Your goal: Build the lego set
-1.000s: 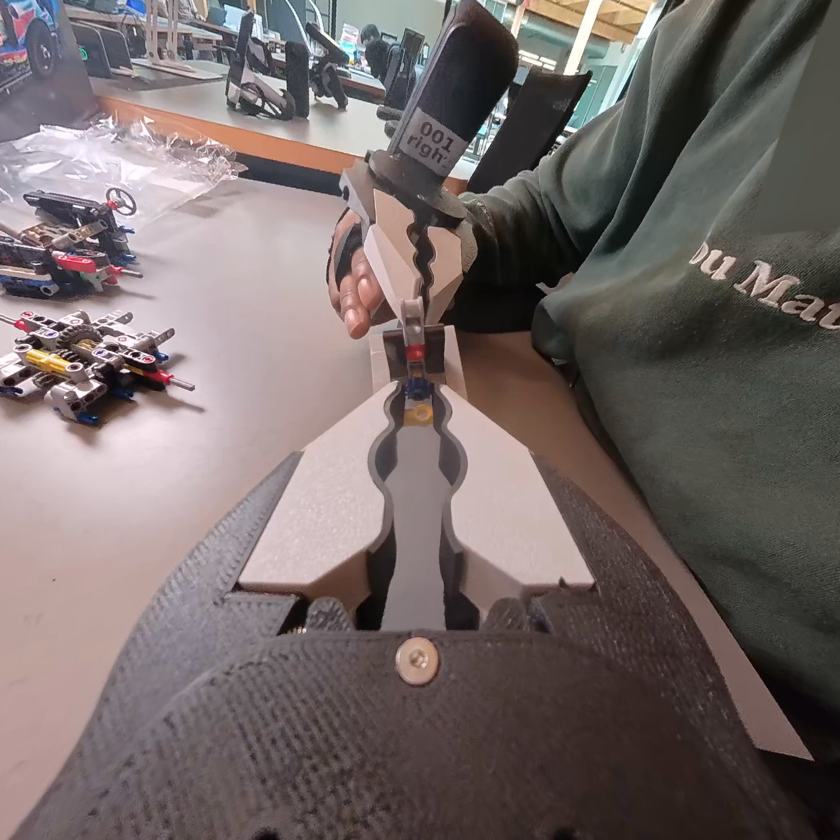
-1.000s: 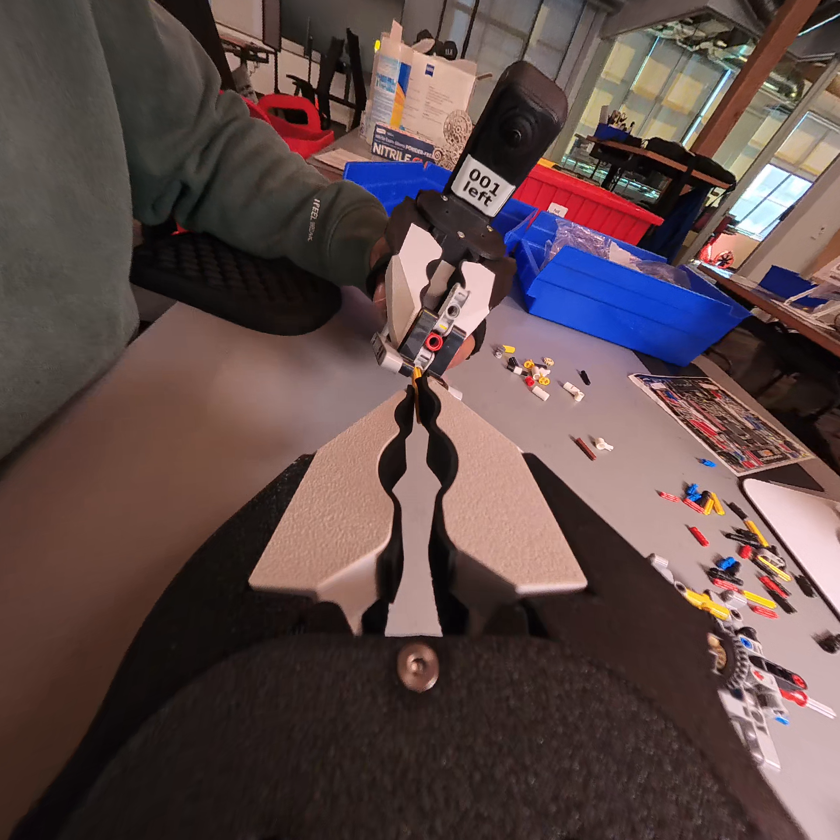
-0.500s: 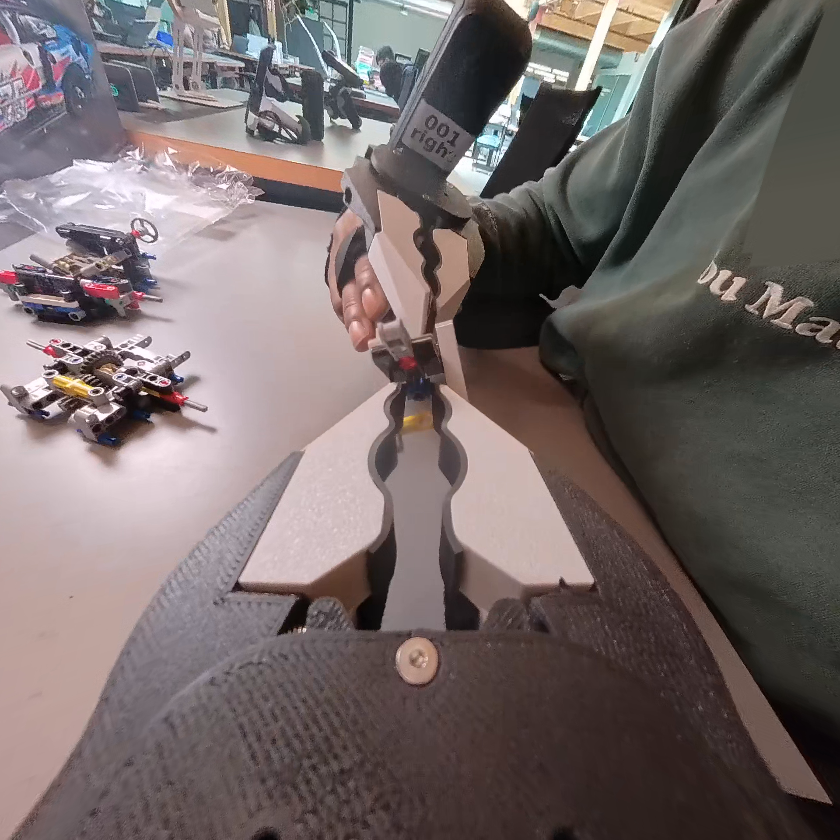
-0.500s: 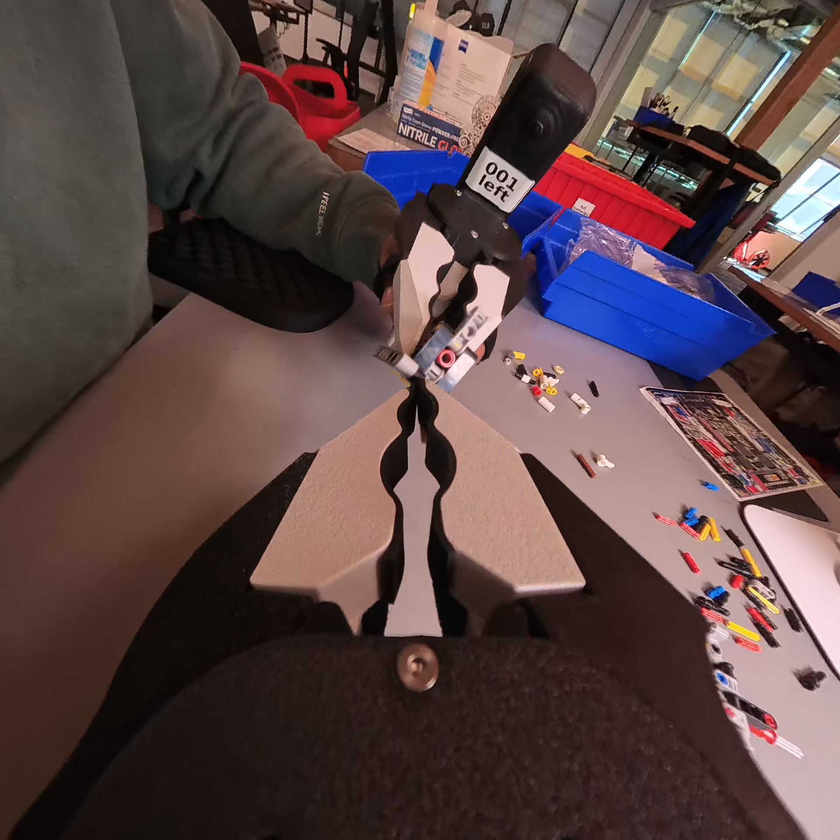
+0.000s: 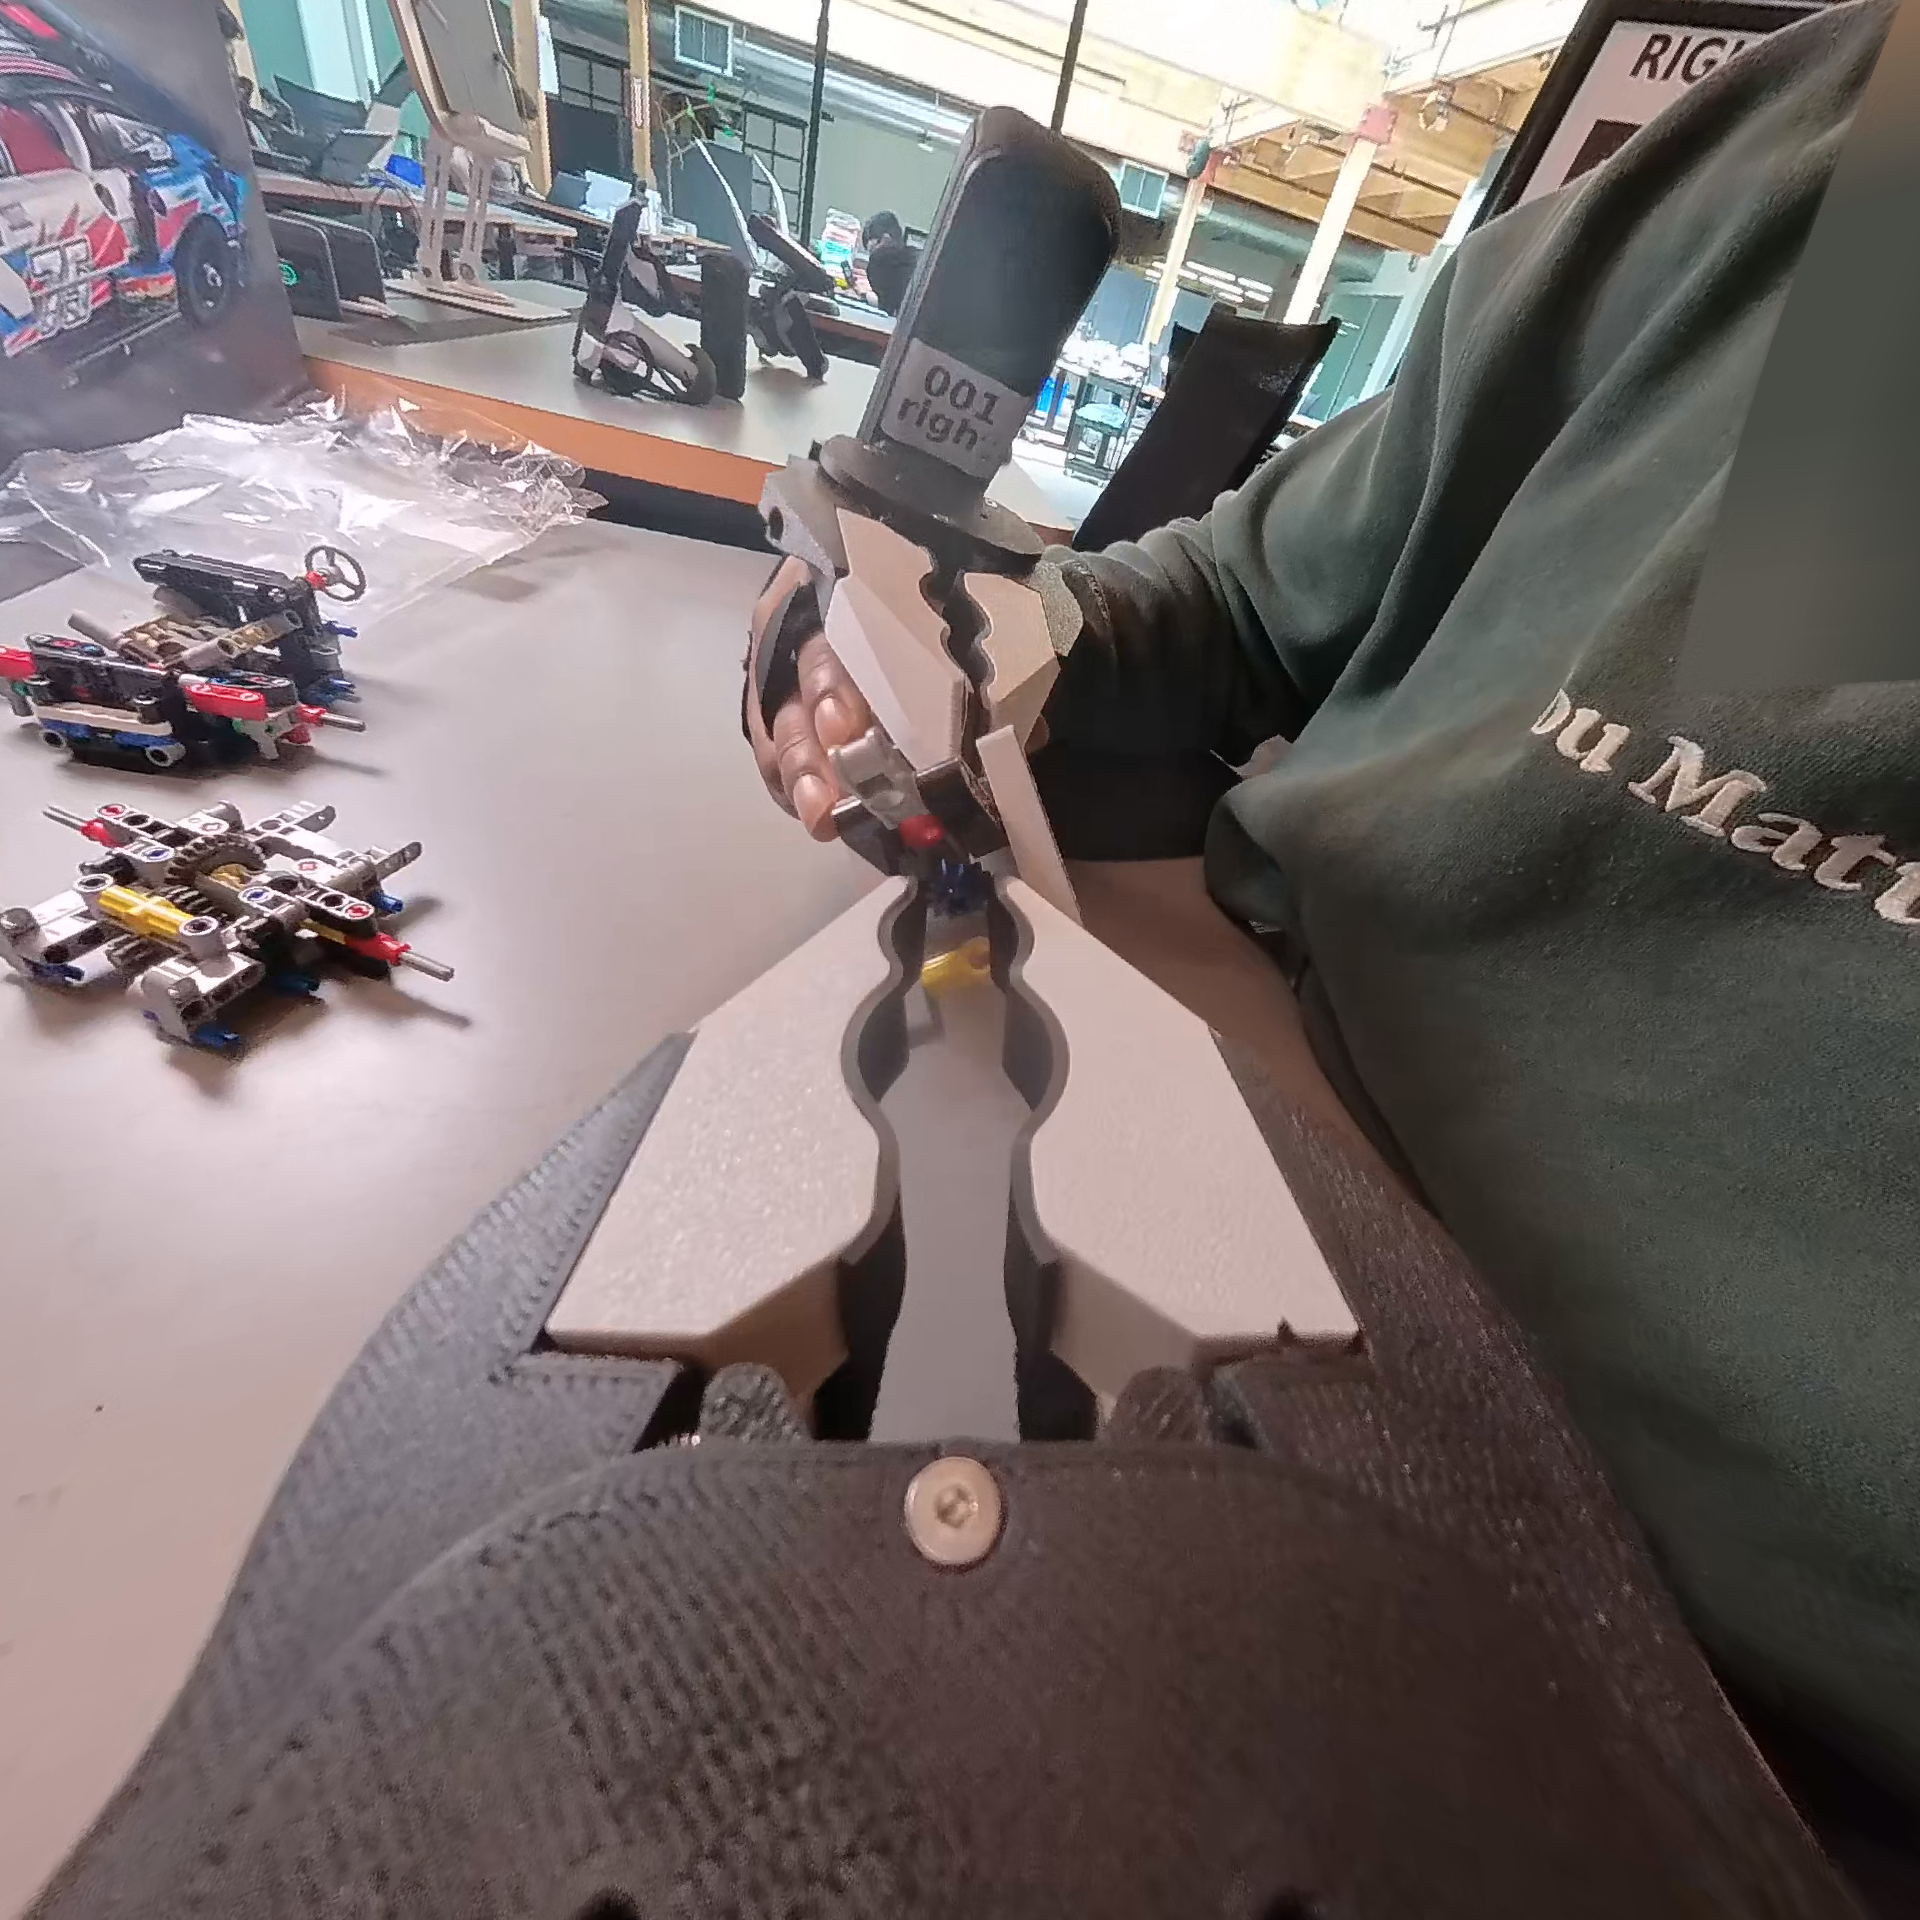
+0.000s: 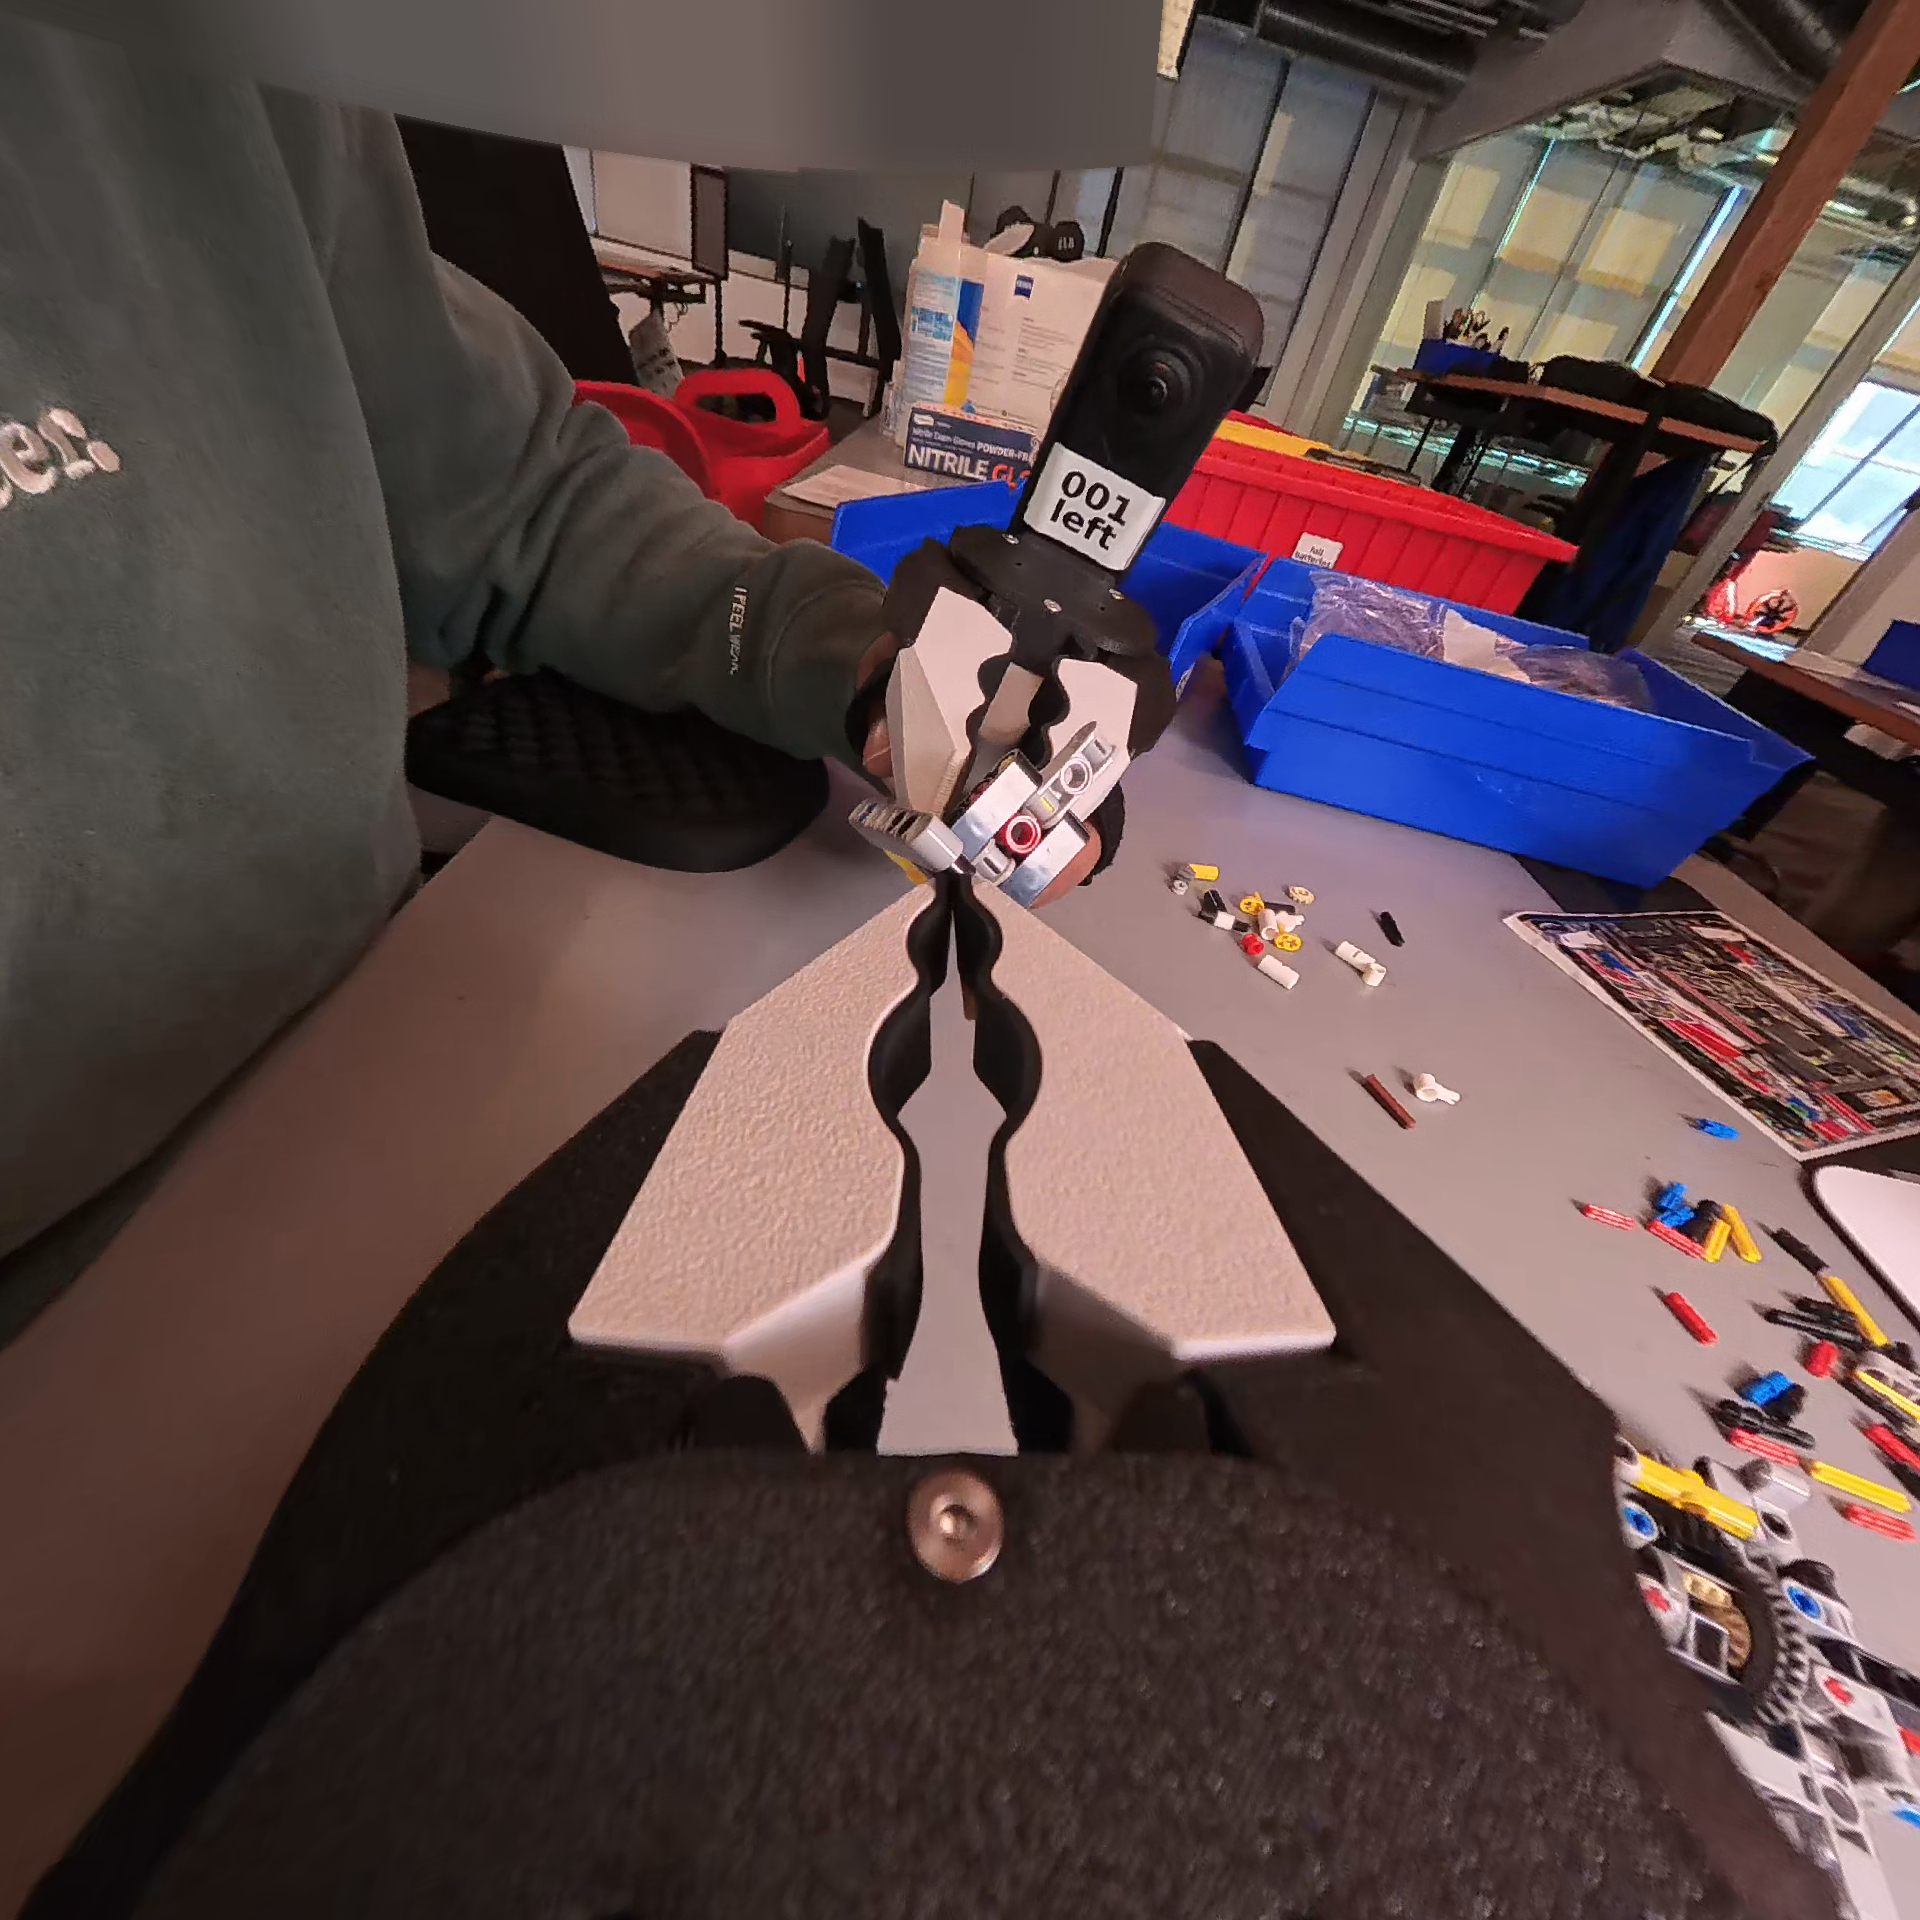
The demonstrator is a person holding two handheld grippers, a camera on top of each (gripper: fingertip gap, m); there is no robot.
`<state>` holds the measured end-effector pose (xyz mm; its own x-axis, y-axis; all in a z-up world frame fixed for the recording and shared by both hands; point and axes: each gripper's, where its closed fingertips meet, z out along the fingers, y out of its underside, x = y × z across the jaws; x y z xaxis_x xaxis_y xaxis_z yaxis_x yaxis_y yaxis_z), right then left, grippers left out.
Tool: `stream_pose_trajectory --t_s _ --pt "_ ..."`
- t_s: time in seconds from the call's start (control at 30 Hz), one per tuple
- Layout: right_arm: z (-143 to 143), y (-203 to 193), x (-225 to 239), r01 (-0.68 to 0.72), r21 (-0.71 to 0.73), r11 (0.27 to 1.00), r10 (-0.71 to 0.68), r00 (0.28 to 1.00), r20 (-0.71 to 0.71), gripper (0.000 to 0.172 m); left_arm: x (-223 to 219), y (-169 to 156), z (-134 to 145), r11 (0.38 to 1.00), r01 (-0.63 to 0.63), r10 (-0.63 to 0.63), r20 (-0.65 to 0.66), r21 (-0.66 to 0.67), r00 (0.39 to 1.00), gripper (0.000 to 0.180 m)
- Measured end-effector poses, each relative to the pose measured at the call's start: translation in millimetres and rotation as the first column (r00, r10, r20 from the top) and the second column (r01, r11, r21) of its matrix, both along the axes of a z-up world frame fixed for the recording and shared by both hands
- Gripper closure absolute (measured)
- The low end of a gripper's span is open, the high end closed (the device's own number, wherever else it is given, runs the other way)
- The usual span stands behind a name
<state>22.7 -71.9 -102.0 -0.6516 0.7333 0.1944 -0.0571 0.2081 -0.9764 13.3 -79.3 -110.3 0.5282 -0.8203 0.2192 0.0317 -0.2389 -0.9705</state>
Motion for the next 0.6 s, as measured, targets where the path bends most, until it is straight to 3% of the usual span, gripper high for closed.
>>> stream_pose_trajectory --t_s 0.23,0.6 --pt "1 -2 1 -0.006 0.003 1.000 0.006 1.000 -0.006 0.171 -1 -2 1 1.000 -0.006 0.006 0.013 0.005 1.000 0.170" --pt "13 1 8 0.017 0.054 0.998 -0.015 0.999 -0.036 0.154 -2 -7 5 0.999 0.002 -0.004 0.045 0.047 0.999 0.170"
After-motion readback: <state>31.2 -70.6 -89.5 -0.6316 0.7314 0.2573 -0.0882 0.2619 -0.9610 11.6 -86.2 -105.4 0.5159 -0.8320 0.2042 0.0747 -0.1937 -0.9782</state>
